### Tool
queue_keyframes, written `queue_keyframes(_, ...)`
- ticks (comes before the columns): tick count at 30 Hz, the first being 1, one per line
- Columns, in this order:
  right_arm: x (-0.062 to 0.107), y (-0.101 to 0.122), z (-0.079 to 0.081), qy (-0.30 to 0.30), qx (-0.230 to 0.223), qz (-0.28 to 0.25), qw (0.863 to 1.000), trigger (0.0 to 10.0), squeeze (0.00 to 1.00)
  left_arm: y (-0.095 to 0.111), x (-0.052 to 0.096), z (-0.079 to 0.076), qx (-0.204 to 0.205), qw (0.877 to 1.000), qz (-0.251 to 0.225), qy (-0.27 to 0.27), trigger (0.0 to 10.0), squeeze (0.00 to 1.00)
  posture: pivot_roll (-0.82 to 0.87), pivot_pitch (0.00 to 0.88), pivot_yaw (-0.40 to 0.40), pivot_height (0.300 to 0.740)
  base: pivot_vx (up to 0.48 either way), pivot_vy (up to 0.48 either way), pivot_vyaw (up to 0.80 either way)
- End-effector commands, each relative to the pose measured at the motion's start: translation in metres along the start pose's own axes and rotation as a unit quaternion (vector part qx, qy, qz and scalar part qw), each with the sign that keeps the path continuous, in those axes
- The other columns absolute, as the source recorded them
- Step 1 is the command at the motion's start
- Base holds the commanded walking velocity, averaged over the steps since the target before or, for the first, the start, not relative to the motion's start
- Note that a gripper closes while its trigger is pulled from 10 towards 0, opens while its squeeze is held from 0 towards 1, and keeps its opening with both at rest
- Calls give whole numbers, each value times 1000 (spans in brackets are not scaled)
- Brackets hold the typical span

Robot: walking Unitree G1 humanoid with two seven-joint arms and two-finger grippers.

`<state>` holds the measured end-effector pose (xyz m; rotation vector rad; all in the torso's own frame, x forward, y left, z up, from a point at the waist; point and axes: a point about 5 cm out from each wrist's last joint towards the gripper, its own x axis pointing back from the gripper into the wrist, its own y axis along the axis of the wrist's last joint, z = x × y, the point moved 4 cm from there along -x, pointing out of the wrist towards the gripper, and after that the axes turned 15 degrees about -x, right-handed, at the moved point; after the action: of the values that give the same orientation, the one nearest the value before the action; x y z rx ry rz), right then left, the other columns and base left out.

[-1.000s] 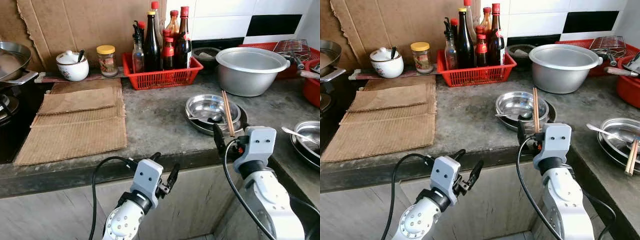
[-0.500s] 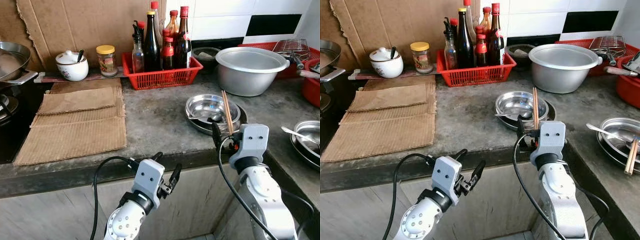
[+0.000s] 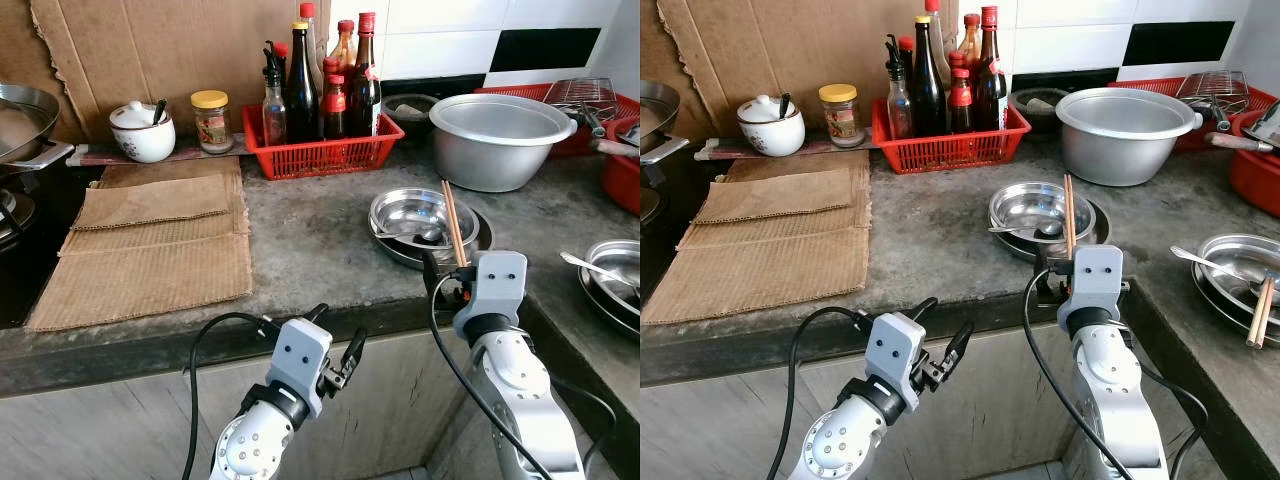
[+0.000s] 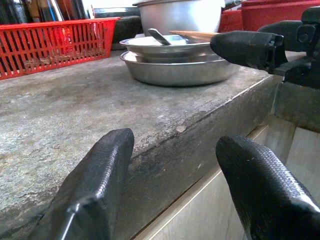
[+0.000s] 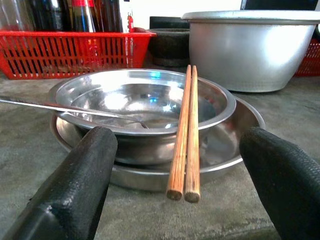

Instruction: Kitchen organization

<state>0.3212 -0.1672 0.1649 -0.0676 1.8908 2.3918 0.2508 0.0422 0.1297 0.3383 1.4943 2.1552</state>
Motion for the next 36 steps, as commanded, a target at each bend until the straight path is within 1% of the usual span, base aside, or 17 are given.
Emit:
queue_keyframes(1, -2, 2, 0, -3, -2, -7, 1000, 10000, 0, 5, 0, 1, 2, 1000, -11, 5, 10000, 0, 189, 19, -45, 740, 0, 0, 0)
queue_keyframes(4, -3, 2, 0, -3, -2, -8, 1000, 9961, 0, 5, 1, 1, 2, 1000, -10, 5, 10000, 0, 188, 20, -48, 740, 0, 0, 0)
queue_keyframes(5, -3, 3, 0, -3, -2, -9, 1000, 6549, 0, 5, 1, 1, 2, 1000, -10, 5, 10000, 0, 189, 23, -48, 740, 0, 0, 0)
queue_keyframes(6, -3, 2, 0, -3, -2, -9, 1000, 6000, 0, 5, 1, 1, 2, 1000, -9, 5, 10000, 0, 189, 23, -48, 740, 0, 0, 0)
queue_keyframes(7, -3, 2, -1, -4, -2, -8, 1000, 3255, 0, 4, 1, 1, 2, 1000, -9, 5, 10000, 0, 189, 22, -47, 740, 0, 0, 0)
queue_keyframes(9, -3, 2, -1, -5, -2, -7, 1000, 0, 0, 5, 1, 1, 2, 1000, -9, 5, 10000, 0, 190, 24, -48, 740, 0, 0, 0)
queue_keyframes(11, -3, 3, -1, -5, -2, -7, 1000, 0, 0, 5, 1, 1, 2, 1000, -9, 5, 10000, 0, 189, 24, -46, 740, 0, 0, 0)
queue_keyframes(12, -3, 2, -1, -5, -2, -7, 1000, 4510, 0, 5, 1, 1, 2, 1000, -9, 6, 10000, 0, 189, 24, -47, 740, 0, 0, 0)
queue_keyframes(13, -3, 2, -2, -6, -2, -6, 1000, 4510, 0, 5, 1, 1, 2, 1000, -9, 6, 10000, 0, 189, 24, -47, 740, 0, 0, 0)
queue_keyframes(14, -3, 2, -2, -6, -2, -6, 1000, 10000, 0, 5, 1, 0, 2, 1000, -9, 5, 10000, 0, 188, 24, -45, 740, 0, 0, 0)
queue_keyframes(24, -4, 1, -3, -9, 1, -3, 1000, 10000, 0, 5, 1, 1, 1, 1000, -9, 6, 10000, 0, 187, 25, -48, 740, 0, 0, 0)
queue_keyframes(25, -4, 1, -3, -9, 2, -2, 1000, 7490, 0, 5, 1, 1, 1, 1000, -9, 6, 10000, 0, 187, 25, -48, 740, 0, 0, 0)
queue_keyframes(26, -4, 1, -3, -9, 2, -2, 1000, 7490, 0, 5, 1, 1, 1, 1000, -9, 6, 10000, 0, 187, 25, -44, 740, 0, 0, 0)
queue_keyframes(27, -4, 1, -3, -9, 2, -2, 1000, 3020, 0, 5, 1, 1, 1, 1000, -10, 6, 10000, 0, 187, 25, -46, 740, 0, 0, 0)
queue_keyframes(29, -4, 1, -3, -9, 1, -1, 1000, 3020, 0, 5, 1, 1, 0, 1000, -10, 6, 10000, 0, 187, 25, -46, 740, 0, 0, 0)
queue_keyframes(30, -5, 1, -2, -8, 1, -1, 1000, 0, 0, 5, 0, 1, 0, 1000, -10, 7, 10000, 0, 187, 27, -49, 740, 0, 0, 0)
queue_keyframes(36, -5, 1, -2, -6, 2, -1, 1000, 0, 0, 5, 1, 1, 0, 1000, -9, 8, 10000, 0, 188, 26, -49, 740, 0, 0, 0)
